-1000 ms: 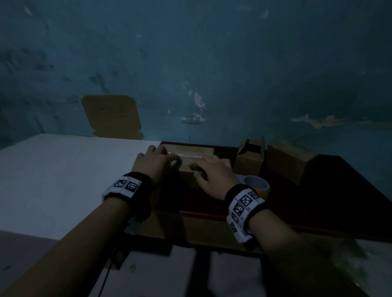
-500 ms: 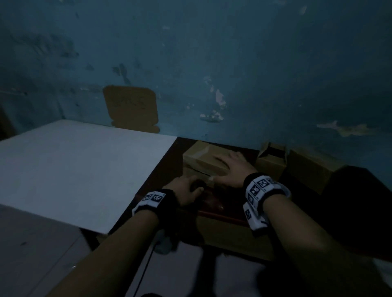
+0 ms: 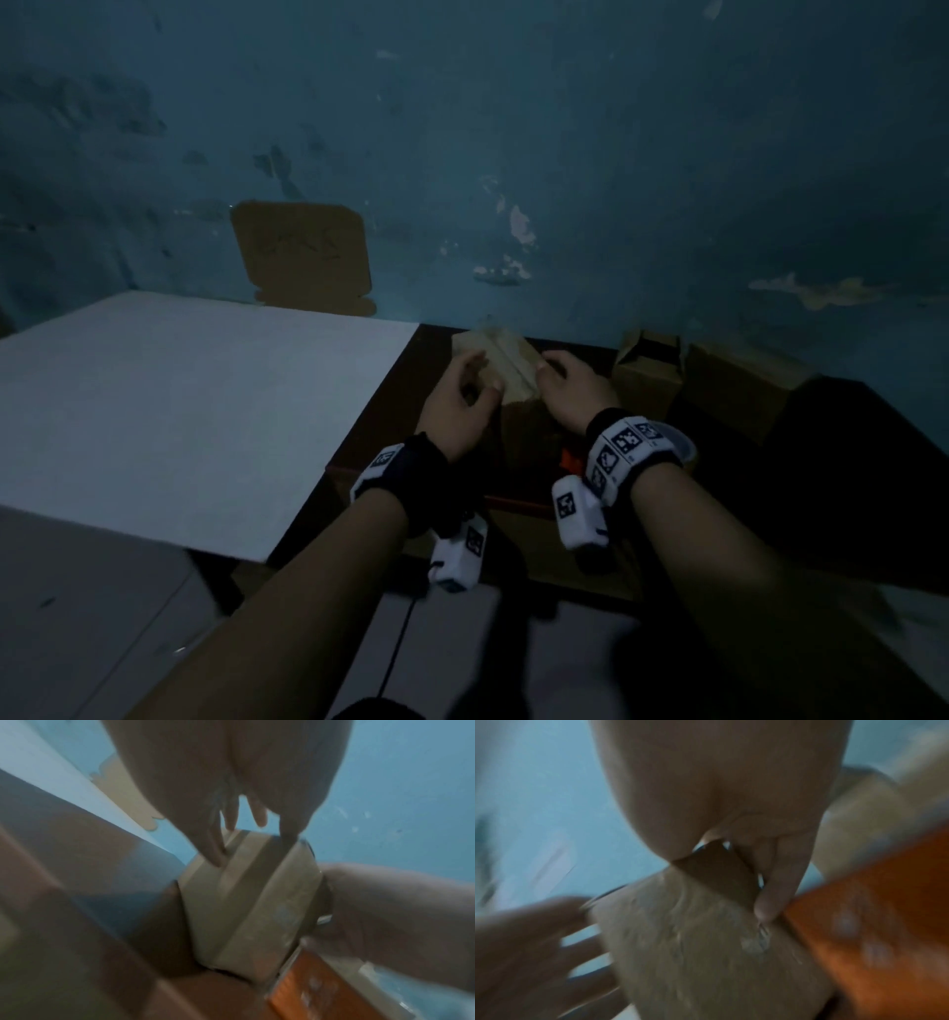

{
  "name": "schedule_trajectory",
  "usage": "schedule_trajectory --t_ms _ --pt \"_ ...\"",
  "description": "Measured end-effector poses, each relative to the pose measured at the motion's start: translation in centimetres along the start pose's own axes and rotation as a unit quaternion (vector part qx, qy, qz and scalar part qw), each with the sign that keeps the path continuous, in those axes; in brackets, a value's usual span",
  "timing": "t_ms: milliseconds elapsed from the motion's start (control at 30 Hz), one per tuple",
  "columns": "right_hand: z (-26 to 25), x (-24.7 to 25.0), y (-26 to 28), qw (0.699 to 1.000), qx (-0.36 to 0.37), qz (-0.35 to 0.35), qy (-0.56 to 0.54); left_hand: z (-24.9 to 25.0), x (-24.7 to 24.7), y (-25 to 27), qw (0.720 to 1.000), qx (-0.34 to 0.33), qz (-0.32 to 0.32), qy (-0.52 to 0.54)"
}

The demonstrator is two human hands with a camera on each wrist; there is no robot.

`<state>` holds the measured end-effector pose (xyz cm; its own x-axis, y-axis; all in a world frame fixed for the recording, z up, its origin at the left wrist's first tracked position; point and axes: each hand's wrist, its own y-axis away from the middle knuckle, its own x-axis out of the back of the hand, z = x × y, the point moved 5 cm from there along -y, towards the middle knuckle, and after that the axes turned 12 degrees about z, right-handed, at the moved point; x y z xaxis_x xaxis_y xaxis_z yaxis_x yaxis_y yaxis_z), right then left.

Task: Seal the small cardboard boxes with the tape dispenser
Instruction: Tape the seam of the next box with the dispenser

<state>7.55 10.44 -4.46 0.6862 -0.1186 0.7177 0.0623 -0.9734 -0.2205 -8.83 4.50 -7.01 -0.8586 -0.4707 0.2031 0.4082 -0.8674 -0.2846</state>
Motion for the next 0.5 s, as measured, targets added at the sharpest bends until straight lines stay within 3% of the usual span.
schedule_trajectory --t_ms 200,500 --pt "0.7 0.6 2.9 0.999 -0.022 0.041 0.021 -0.1 -1.2 0.9 0.998 0.034 -0.059 0.020" --pt "1.5 -0.1 2.8 0.997 -0.013 0.065 0.042 -0.3 -1.2 0.1 0.996 -0.030 -0.081 -0.039"
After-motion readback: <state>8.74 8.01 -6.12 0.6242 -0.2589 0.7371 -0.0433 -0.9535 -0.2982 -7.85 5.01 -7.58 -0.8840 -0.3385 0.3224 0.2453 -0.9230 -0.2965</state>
